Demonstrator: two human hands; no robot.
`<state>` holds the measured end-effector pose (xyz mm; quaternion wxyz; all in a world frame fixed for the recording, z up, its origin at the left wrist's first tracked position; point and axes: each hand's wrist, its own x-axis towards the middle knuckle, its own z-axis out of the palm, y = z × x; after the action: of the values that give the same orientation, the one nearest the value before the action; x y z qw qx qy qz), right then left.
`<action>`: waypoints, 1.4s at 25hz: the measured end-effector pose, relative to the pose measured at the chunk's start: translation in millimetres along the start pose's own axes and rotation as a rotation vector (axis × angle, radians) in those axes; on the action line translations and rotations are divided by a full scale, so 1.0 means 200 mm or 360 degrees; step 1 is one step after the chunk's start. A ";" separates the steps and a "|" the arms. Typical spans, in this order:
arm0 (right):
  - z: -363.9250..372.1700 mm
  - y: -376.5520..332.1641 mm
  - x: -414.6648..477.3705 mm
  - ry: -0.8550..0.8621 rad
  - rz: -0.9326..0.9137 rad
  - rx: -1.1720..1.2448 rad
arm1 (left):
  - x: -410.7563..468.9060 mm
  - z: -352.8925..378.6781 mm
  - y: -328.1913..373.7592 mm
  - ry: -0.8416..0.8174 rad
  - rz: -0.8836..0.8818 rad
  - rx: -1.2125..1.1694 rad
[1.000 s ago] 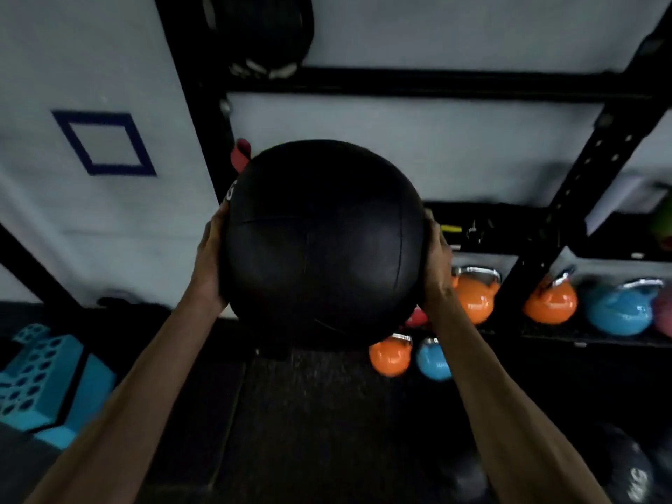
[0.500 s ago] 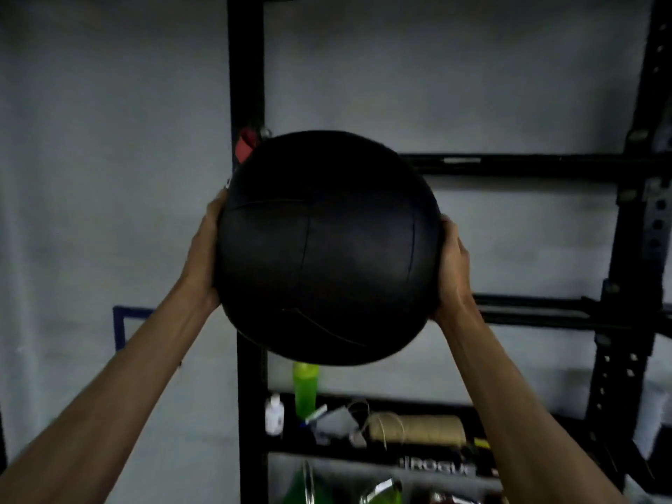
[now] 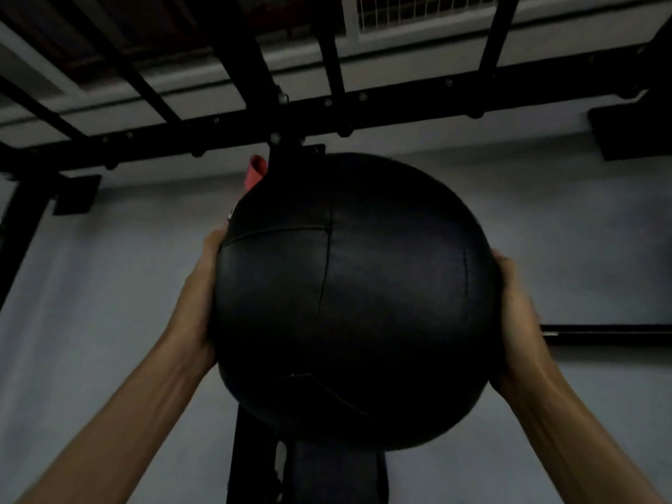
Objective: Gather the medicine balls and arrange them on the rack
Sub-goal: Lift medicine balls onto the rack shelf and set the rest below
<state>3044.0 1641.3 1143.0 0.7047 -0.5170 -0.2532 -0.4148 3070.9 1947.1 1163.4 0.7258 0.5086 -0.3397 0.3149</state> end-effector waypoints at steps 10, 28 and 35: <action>0.15 0.38 0.79 0.0012 -0.0234 0.0076 | 0.71 0.07 -0.28 0.0074 0.0222 -0.0092; 0.20 0.77 1.40 0.0097 -0.0063 -0.0269 | 1.27 0.18 -0.59 0.0053 0.0996 0.0758; 0.14 0.98 1.28 0.0035 -0.0571 -0.0768 | 1.40 0.27 -0.70 0.0251 0.0725 0.0845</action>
<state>3347.5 1609.3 1252.7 0.4798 -0.6119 -0.2269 -0.5865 3334.1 1887.8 1331.0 0.5035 0.5648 -0.2936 0.5841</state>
